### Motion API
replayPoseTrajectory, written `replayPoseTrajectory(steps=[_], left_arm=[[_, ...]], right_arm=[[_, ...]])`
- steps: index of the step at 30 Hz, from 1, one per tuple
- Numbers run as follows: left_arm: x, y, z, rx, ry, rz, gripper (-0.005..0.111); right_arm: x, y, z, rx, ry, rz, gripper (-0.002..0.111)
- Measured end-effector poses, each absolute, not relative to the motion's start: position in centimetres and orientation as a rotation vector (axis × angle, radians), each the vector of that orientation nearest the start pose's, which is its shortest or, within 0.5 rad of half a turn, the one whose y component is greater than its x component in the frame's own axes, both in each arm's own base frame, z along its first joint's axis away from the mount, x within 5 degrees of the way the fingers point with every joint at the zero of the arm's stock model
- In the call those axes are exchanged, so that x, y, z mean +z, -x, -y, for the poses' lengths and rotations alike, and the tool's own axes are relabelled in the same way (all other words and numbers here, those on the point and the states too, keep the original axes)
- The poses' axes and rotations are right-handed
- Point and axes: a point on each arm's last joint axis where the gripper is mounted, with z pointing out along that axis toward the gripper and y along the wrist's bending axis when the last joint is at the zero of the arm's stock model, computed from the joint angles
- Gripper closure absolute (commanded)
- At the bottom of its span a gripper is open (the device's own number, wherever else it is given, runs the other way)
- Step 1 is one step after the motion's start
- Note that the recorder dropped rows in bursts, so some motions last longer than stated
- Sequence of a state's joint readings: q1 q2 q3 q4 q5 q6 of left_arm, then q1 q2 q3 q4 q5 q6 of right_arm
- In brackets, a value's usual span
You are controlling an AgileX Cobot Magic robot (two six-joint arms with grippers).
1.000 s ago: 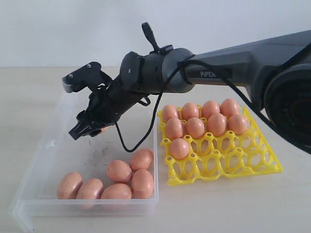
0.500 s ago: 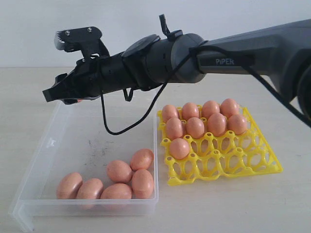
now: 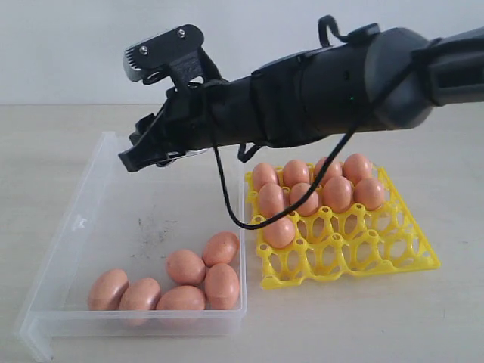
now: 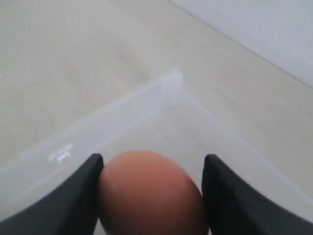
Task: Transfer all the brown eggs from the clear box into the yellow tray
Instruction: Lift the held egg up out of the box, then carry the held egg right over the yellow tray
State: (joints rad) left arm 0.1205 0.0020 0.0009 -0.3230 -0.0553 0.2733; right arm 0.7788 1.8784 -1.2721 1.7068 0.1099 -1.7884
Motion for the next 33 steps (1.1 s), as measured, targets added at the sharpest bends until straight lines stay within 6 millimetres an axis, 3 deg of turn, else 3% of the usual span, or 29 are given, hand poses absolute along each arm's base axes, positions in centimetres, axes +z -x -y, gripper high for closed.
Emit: replayPoseTrajectory(steps=[16, 19, 23, 26, 28, 31, 33], left_arm=[[21.8, -5.5, -0.8, 0.071, 0.136, -1.428, 0.103], [21.8, -5.5, -0.8, 0.071, 0.136, -1.428, 0.103], [21.8, -5.5, -0.8, 0.071, 0.136, -1.428, 0.103], [21.8, -5.5, -0.8, 0.071, 0.136, -1.428, 0.103], [21.8, -5.5, -0.8, 0.071, 0.136, -1.428, 0.103], [21.8, -5.5, -0.8, 0.071, 0.136, -1.428, 0.103], [21.8, -5.5, -0.8, 0.071, 0.136, -1.428, 0.103]], right_arm=[[25.7, -28.2, -19.6, 0.371, 0.735, -1.966, 0.109], [25.2, -27.8, -17.1, 0.391, 0.692, -1.997, 0.109], [22.9, -27.8, -14.5, 0.342, 0.729, -2.047, 0.109], [22.5, -28.5, -12.7, 0.184, 0.688, -2.081, 0.109], [22.3, -29.0, -10.9, -0.039, 0.601, -2.131, 0.109], [21.4, -28.5, -9.0, -0.301, 0.565, -2.187, 0.109], [21.0, -28.2, -8.5, -0.376, 0.576, -2.205, 0.109]])
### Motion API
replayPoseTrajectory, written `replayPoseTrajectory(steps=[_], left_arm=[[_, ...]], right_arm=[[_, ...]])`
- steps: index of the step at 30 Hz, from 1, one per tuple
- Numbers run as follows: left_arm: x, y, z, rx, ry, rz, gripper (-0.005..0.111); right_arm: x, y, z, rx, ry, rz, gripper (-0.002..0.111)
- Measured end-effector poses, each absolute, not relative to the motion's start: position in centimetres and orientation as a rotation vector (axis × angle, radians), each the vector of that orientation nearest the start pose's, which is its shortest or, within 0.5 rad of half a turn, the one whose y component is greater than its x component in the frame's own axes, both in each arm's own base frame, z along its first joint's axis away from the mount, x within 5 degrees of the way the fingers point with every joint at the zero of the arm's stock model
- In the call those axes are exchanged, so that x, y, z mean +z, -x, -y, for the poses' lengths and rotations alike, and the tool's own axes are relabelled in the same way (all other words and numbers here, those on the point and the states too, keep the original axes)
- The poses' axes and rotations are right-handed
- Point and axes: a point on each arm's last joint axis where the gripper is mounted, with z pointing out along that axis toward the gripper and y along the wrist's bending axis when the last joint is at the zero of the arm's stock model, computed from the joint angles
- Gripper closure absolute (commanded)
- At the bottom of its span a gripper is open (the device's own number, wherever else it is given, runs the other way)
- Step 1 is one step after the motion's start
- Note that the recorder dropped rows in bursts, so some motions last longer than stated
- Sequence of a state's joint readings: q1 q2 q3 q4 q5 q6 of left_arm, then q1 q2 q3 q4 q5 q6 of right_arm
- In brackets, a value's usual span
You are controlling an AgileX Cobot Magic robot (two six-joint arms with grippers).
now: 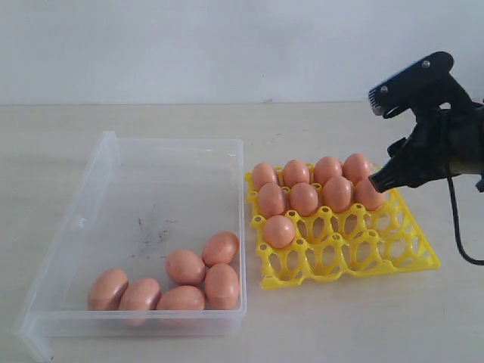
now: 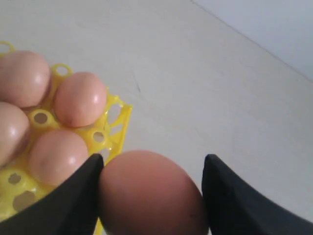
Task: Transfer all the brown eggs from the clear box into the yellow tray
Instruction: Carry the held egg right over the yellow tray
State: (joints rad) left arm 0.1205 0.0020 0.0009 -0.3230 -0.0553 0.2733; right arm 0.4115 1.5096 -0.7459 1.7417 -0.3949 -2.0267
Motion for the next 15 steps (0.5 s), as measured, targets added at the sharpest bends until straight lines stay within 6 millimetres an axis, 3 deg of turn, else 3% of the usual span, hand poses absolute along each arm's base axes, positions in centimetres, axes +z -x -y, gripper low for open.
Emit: replayPoseTrajectory(steps=[4, 9, 15], left_arm=[[21.8, -5.5, -0.8, 0.071, 0.136, -1.428, 0.103], [21.8, -5.5, -0.8, 0.071, 0.136, -1.428, 0.103], [21.8, -5.5, -0.8, 0.071, 0.136, -1.428, 0.103]], right_arm=[[20.8, -27.6, -8.3, -0.550, 0.648, -2.203, 0.109], [21.6, -27.1, -5.8, -0.897, 0.500, -2.220, 0.109], [21.5, -26.7, -5.3, -0.961, 0.480, -2.229, 0.109]])
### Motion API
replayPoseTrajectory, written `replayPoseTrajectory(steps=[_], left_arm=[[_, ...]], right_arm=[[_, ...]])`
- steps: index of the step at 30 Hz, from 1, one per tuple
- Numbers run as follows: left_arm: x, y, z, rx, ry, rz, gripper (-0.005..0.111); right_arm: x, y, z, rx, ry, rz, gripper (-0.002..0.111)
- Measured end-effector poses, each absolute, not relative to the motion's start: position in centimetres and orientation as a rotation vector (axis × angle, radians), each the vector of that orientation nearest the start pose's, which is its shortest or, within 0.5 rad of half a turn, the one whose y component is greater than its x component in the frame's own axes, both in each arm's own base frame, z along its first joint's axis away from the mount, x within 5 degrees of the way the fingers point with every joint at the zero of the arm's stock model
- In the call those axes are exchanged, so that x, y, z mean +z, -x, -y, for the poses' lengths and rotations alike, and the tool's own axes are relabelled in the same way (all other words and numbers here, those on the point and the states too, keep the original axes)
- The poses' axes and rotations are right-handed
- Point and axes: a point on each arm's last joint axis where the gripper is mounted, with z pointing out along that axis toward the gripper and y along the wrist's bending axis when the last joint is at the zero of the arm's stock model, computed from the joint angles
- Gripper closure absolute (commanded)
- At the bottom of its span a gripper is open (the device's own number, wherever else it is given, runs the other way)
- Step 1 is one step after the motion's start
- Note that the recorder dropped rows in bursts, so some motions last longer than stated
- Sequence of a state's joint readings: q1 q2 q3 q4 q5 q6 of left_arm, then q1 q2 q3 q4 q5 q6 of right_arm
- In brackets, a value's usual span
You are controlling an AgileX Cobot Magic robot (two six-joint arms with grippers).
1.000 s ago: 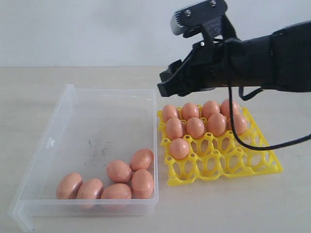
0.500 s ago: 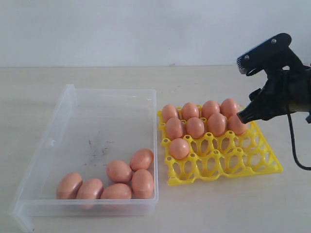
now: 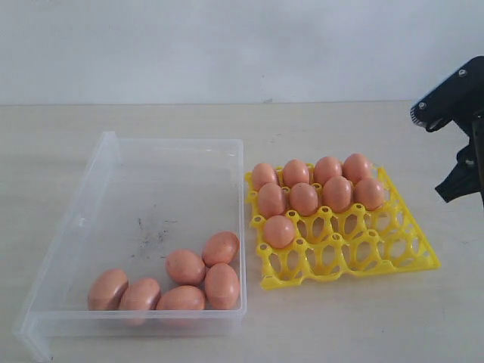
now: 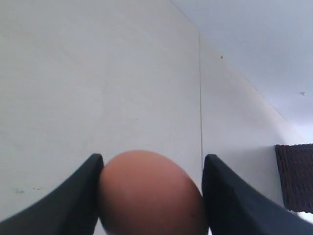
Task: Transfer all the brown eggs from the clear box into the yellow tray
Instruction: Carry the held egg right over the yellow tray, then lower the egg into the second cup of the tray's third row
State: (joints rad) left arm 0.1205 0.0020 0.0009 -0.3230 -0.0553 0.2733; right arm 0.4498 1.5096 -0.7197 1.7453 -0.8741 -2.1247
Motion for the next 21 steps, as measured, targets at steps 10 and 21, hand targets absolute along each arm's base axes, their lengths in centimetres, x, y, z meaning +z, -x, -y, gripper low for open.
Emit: replayPoseTrajectory(steps=[10, 21], left_arm=[[21.8, -5.5, -0.8, 0.071, 0.136, -1.428, 0.103], [21.8, -5.5, -0.8, 0.071, 0.136, -1.428, 0.103]], right_arm=[[20.0, -25.7, -12.4, -0.181, 0.636, -2.212, 0.109], [22.8, -20.9, -19.3, 1.076, 0.783, -2.135, 0.109]])
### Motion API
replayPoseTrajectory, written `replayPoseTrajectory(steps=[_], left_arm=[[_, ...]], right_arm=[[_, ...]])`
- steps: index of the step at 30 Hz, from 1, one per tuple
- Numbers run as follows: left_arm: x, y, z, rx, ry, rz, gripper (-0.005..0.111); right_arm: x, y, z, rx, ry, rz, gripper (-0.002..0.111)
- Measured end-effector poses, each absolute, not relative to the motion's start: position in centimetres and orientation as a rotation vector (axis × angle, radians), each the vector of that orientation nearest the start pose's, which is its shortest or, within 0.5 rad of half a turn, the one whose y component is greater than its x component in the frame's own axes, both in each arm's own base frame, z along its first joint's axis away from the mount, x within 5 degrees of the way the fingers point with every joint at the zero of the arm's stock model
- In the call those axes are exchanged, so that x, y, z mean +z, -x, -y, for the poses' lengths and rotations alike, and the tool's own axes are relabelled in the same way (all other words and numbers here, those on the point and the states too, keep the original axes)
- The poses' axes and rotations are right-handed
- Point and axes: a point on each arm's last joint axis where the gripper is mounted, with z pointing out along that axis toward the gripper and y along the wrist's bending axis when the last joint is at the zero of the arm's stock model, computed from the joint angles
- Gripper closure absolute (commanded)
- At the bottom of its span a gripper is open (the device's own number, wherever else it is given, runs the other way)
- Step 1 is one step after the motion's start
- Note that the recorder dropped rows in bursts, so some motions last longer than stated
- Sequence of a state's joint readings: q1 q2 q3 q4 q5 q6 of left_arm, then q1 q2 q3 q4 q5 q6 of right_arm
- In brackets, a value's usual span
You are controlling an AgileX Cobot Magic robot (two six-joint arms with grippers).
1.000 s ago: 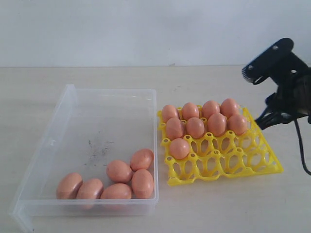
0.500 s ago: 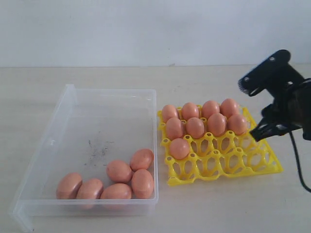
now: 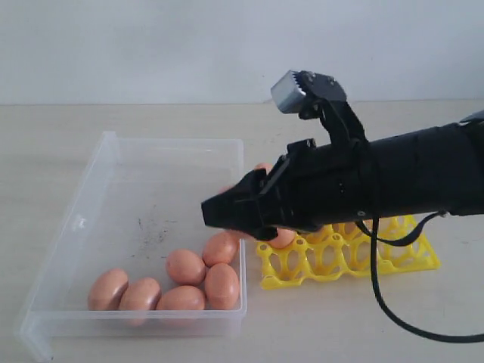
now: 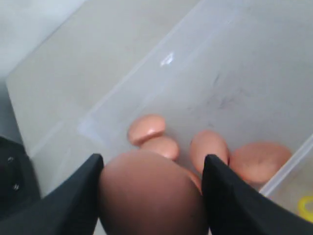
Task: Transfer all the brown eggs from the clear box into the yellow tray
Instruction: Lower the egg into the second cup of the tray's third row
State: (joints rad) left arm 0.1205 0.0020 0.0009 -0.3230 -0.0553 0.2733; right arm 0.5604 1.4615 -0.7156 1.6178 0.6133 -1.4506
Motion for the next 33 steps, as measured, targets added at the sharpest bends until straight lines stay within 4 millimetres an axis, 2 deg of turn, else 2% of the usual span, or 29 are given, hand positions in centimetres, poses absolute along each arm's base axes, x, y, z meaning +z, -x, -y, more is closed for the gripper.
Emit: replayPoseTrajectory(steps=[3, 6, 8, 13, 18, 22, 27, 33], left_arm=[[21.8, -5.5, -0.8, 0.071, 0.136, -1.428, 0.103], [21.8, -5.5, -0.8, 0.071, 0.136, -1.428, 0.103], [21.8, -5.5, -0.8, 0.071, 0.136, -1.428, 0.103], [21.8, -5.5, -0.8, 0.071, 0.136, -1.428, 0.103], [21.8, -5.5, -0.8, 0.071, 0.136, -1.428, 0.103], [21.8, -5.5, -0.8, 0.071, 0.136, -1.428, 0.103], [21.8, -5.5, -0.8, 0.071, 0.136, -1.428, 0.103], [21.8, -5.5, -0.8, 0.071, 0.136, -1.428, 0.103]], right_arm=[[21.8, -20.5, -18.7, 0.995, 0.823, -2.270, 0.109], [21.0, -21.4, -17.4, 0.743, 0.794, -2.339, 0.109], [21.0, -22.6, -16.5, 0.566, 0.740, -2.305, 0.109], [21.7, -24.7, -14.9, 0.267, 0.625, -2.143, 0.109], [20.2, -24.4, -12.9, 0.088, 0.538, -2.085, 0.109], [18.8, -23.1, -12.0, 0.114, 0.475, -1.988, 0.109], [19.0, -21.2, -12.8, 0.356, 0.540, -1.724, 0.109], [18.7, -20.6, -13.6, 0.476, 0.587, -1.708, 0.109]])
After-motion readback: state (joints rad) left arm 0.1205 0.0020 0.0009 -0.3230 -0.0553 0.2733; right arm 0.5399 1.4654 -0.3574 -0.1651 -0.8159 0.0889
